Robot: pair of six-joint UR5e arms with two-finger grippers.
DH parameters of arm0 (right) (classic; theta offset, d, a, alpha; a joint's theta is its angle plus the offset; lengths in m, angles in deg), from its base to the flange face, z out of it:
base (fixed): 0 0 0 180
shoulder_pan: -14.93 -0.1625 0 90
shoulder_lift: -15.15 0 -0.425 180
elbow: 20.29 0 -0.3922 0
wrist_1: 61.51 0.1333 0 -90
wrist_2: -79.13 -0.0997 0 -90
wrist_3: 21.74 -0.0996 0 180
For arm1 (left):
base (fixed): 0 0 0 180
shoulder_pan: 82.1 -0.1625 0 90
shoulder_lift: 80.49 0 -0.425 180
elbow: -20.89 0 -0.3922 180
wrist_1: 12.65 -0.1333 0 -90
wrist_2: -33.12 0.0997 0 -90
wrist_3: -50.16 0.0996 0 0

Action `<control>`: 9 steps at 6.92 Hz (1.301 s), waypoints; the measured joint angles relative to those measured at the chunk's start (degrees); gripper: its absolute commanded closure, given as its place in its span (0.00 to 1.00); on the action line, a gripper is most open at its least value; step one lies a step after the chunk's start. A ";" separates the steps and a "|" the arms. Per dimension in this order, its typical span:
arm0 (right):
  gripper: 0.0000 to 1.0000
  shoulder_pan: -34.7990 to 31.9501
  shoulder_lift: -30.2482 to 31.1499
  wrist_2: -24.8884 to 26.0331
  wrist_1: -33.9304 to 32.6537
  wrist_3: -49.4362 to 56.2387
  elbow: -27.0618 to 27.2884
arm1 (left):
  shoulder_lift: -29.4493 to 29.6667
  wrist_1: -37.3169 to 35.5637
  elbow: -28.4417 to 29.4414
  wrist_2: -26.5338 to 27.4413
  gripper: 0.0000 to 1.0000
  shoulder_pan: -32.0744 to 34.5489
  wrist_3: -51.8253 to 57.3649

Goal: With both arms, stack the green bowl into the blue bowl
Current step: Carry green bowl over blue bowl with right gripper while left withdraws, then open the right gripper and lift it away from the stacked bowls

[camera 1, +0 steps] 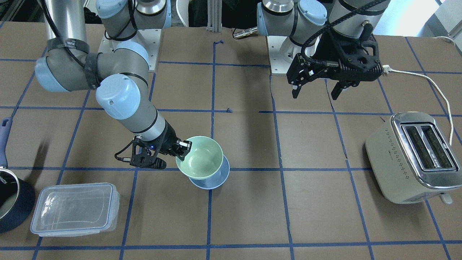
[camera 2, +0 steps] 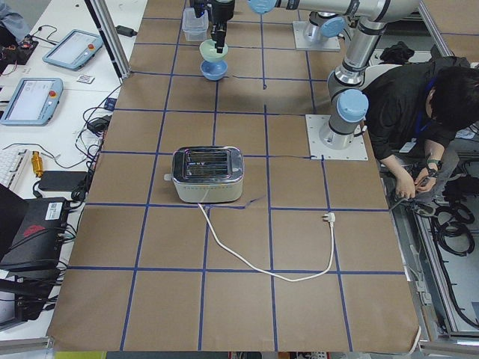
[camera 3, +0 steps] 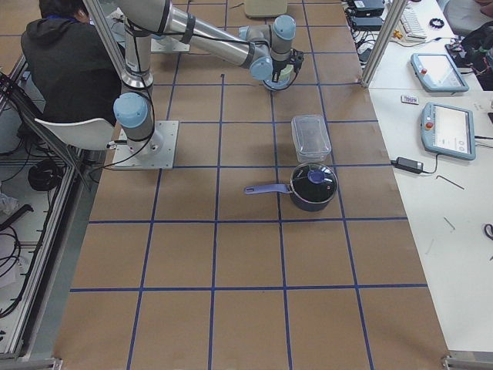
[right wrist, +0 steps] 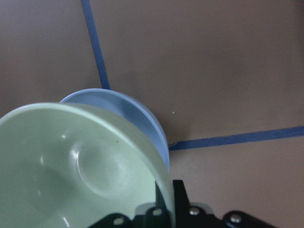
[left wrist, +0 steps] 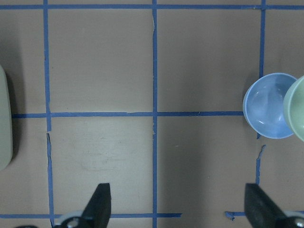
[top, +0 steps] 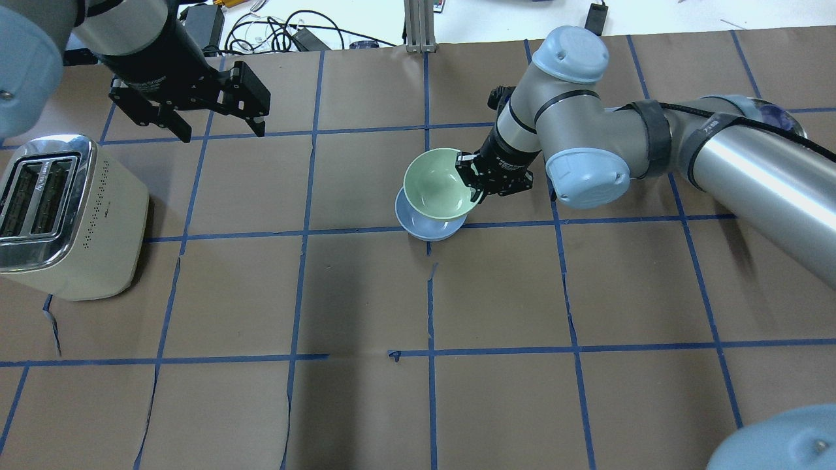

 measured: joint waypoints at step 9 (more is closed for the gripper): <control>0.00 -1.25 -3.31 1.13 -2.18 1.63 -1.27 | 0.31 -2.41 -0.46 0.03 0.00 0.01 -0.03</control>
